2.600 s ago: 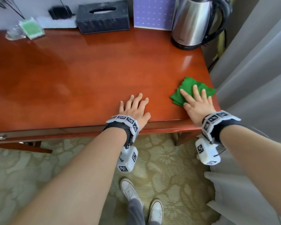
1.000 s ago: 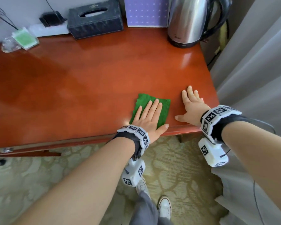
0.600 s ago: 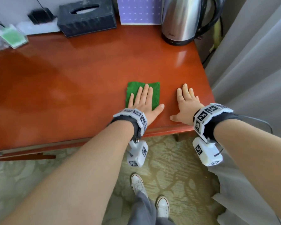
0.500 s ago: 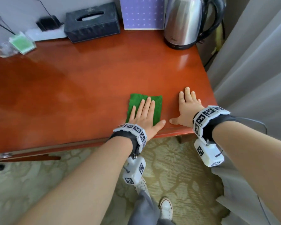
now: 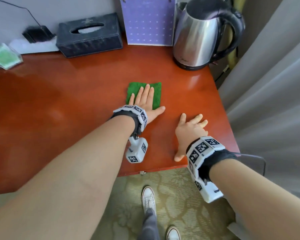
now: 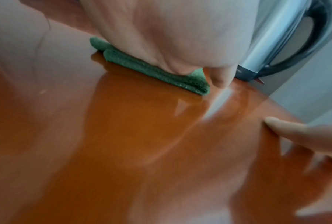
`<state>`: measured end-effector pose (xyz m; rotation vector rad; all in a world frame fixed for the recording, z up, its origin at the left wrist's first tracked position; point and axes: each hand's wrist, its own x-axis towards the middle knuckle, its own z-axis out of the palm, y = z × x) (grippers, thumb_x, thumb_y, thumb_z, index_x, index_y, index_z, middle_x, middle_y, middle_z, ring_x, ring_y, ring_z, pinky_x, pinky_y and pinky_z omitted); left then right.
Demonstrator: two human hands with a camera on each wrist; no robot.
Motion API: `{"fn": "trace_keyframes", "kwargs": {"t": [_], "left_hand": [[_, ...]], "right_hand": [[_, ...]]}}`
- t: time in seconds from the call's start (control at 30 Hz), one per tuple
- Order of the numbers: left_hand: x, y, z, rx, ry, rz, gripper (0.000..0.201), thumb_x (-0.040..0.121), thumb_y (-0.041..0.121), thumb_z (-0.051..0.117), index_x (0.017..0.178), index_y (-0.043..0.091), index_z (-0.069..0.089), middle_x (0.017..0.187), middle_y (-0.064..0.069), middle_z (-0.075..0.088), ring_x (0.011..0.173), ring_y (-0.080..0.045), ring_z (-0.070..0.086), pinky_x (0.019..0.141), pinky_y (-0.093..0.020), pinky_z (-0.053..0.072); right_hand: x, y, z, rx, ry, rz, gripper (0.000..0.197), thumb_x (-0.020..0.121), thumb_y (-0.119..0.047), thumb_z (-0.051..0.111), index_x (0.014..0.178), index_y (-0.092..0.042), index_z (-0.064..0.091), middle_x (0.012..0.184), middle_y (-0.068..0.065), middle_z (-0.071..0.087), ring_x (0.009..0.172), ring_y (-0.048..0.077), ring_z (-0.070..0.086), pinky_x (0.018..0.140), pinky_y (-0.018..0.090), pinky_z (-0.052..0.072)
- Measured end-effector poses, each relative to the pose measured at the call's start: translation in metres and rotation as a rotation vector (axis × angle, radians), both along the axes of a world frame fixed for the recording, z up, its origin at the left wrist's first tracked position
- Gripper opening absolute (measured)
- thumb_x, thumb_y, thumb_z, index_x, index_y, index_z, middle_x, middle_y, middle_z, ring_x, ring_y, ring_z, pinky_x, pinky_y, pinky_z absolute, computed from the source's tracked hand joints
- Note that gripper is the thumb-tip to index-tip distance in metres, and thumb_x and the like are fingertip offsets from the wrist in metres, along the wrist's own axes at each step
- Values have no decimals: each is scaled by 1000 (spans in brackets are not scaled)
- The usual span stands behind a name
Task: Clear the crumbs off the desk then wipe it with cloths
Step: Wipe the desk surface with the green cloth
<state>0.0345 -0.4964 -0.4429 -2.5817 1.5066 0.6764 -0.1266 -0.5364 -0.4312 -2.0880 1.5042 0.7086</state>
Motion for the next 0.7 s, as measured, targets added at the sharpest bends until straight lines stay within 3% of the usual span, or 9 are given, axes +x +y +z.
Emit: {"fn": "trace_keyframes", "kwargs": {"t": [0.23,0.4,0.53,0.6,0.67,0.7], "left_hand": [[-9,22,9,24,51,-34,89,92,71,23,155,22,-17,161,8,-28,147,-11,-25,121,-43,-13],[-51,83,7,83,-7,-104,97,89,77,22,155,19,-19,160,5,-30,148,-14,-26,121,-47,-10],[-52,86,4,77,1,-114,97,89,76,25,154,20,-21,159,5,-32,147,-14,-27,121,-46,-12],[-43,74,2,49,8,-126,97,89,75,27,155,21,-19,160,7,-30,148,-13,-25,121,-45,-12],[-29,50,-1,12,9,-135,96,89,74,29,156,21,-16,161,7,-27,149,-13,-22,121,-44,-12],[-20,34,-3,-9,5,-130,95,90,74,30,156,21,-14,162,7,-24,149,-13,-21,121,-44,-12]], "right_hand": [[3,1,3,-18,74,84,78,102,-11,45,154,-19,-13,153,39,-14,143,57,-2,111,63,23],[4,-2,4,-21,65,46,69,105,-15,36,155,-25,-12,157,31,-14,145,51,-5,113,61,20],[9,0,13,11,71,57,72,105,-14,37,154,-21,-15,155,34,-14,145,53,-4,111,61,22],[7,4,24,27,109,107,89,100,-17,53,153,-18,-18,153,39,-13,143,55,0,111,60,27],[-3,8,37,37,193,280,127,80,-34,80,149,-14,-24,150,45,-10,142,57,8,109,56,34],[-8,8,43,24,213,334,137,71,-43,85,151,-12,-22,150,45,-6,142,56,13,108,55,37]]}}
